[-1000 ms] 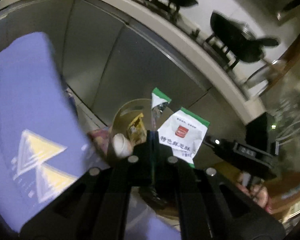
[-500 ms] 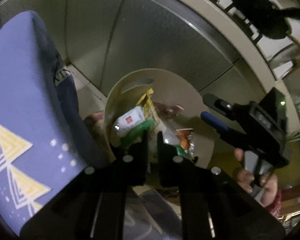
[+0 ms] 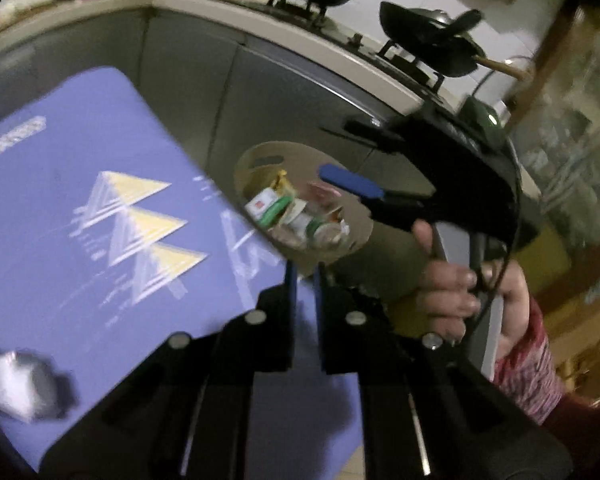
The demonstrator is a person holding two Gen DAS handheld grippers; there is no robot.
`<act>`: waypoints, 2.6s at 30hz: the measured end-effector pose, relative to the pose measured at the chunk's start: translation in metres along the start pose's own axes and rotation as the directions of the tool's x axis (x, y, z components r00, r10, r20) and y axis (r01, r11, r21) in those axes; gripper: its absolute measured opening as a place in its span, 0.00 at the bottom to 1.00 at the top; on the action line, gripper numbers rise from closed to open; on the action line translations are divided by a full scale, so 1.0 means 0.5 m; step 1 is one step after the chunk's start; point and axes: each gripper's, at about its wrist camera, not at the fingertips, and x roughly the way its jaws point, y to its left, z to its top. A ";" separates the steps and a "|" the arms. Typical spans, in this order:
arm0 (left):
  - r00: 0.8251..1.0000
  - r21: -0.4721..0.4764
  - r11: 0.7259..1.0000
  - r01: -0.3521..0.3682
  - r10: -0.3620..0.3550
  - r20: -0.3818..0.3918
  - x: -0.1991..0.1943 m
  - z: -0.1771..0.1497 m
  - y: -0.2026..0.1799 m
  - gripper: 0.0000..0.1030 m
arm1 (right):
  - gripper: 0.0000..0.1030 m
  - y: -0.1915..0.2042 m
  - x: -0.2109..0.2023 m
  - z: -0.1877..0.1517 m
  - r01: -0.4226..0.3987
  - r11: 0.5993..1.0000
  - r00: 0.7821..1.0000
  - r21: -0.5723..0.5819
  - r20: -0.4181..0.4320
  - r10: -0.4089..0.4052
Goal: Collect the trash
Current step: 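Move both open tools back over the sponge package and milk carton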
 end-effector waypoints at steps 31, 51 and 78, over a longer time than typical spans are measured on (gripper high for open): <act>0.940 -0.418 0.871 -0.257 0.325 0.099 -0.373 -0.377 0.324 0.08 | 0.58 0.259 0.201 -0.541 0.063 0.895 0.935 -0.442 -0.287 -0.208; 0.945 -0.596 0.767 -0.237 0.325 0.044 -0.402 -0.447 0.423 0.08 | 0.91 0.292 0.221 -0.586 0.061 0.878 0.937 -0.476 -0.275 -0.214; 0.909 -0.533 0.768 -0.356 0.418 -0.005 -0.385 -0.431 0.385 0.16 | 0.76 0.274 0.212 -0.572 0.082 0.881 0.950 -0.466 -0.230 -0.210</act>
